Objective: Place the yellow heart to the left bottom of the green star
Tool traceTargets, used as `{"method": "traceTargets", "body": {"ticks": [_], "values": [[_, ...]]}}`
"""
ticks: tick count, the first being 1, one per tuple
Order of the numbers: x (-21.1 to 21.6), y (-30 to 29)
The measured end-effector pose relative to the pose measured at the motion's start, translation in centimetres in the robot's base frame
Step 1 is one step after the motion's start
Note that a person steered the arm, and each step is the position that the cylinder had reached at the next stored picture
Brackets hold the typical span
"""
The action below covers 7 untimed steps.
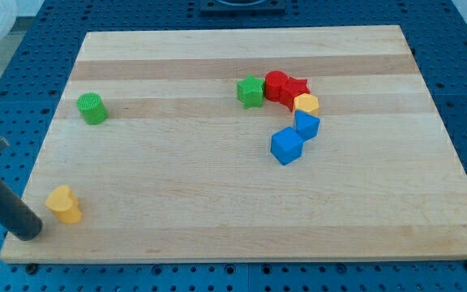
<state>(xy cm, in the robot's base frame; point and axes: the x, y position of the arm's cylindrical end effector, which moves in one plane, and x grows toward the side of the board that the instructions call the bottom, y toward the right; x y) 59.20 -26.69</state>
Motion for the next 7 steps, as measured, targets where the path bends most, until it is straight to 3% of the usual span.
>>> {"method": "traceTargets", "body": {"ticks": [7], "values": [[-13.0,14.8]]}}
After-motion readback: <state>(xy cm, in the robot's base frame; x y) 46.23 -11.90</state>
